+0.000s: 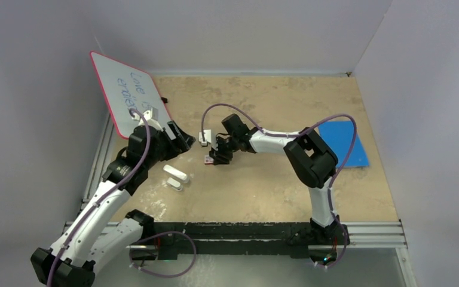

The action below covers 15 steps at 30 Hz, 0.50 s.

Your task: Load the staples into the stapler

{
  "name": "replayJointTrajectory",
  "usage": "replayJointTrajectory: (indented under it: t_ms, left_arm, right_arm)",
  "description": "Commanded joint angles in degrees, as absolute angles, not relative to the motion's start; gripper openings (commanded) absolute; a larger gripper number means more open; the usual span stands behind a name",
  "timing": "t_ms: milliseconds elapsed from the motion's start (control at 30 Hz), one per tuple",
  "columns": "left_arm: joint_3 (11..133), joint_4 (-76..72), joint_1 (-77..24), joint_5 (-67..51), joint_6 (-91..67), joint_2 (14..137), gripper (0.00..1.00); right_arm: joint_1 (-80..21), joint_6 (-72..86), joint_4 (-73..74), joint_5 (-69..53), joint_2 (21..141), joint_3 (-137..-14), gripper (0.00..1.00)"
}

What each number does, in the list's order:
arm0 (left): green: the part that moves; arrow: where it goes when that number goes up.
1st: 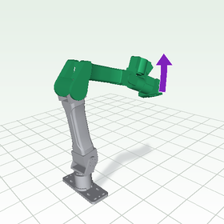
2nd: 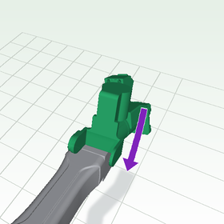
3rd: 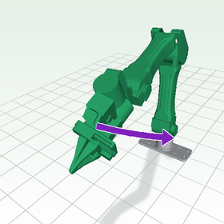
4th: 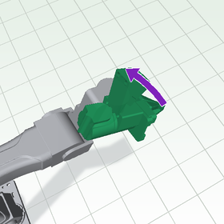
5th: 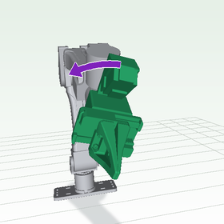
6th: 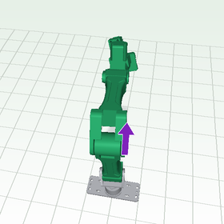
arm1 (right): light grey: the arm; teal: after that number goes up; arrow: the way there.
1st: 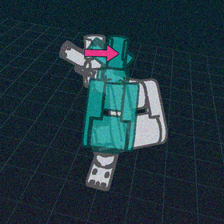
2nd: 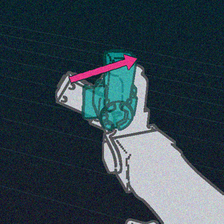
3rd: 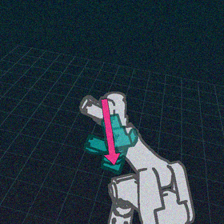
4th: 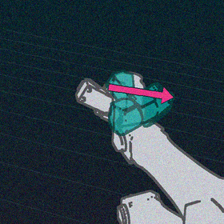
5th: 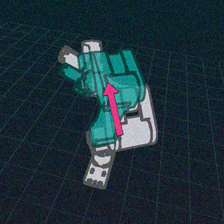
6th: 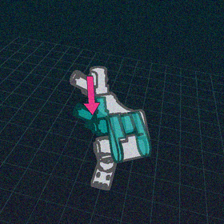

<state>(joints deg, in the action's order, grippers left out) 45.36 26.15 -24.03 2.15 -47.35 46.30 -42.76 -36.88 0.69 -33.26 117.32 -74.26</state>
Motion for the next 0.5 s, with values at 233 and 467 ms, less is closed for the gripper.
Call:
replayJointTrajectory:
  t_ms: [233, 467]
  left_arm:
    - [42.6, 21.3, -24.0, -3.5, -50.7, 49.0, 0.79]
    - [40.4, 18.5, -24.0, -8.3, -54.4, 53.2, 0.79]
  right_arm:
    - [-38.0, -39.7, 10.3, -28.2, 111.7, -69.8, 0.35]
    - [-36.5, -40.5, 10.4, -24.1, 110.1, -67.6, 0.54]
